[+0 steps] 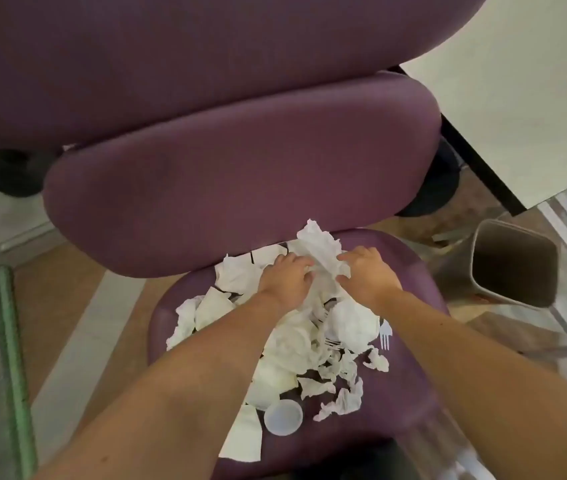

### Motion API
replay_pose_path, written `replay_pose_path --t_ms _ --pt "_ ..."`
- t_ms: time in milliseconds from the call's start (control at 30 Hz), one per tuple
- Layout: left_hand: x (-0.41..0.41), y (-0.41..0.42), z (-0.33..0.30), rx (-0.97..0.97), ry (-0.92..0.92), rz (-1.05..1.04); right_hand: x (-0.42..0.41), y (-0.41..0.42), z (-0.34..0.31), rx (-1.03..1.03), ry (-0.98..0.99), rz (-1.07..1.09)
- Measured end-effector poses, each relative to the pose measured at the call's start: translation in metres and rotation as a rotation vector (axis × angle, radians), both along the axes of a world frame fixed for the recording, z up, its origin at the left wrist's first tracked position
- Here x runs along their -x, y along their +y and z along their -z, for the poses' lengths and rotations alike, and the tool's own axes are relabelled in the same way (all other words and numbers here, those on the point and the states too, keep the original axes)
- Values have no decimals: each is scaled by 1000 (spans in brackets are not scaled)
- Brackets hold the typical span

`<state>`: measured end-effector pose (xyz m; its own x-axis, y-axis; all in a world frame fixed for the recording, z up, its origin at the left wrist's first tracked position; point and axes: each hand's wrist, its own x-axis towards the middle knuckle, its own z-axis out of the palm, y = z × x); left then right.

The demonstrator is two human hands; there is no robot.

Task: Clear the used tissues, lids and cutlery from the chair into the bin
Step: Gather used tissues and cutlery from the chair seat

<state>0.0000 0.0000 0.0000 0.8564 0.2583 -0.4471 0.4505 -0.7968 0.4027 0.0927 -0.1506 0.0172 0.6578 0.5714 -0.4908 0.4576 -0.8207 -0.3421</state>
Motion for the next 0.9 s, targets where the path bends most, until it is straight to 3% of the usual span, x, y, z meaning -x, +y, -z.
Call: replay_pose_path --t_ms 300,600,733,900 --pt "-32 28 55 -8 -19 -9 -30 38 60 199 -79 -47" --pt "-41 24 57 17 -35 -63 -41 39 81 111 79 45" --pt "-42 14 51 86 -92 -155 -52 38 80 -14 49 69" --pt "-49 0 41 70 -148 -314 -63 38 75 -306 150 71"
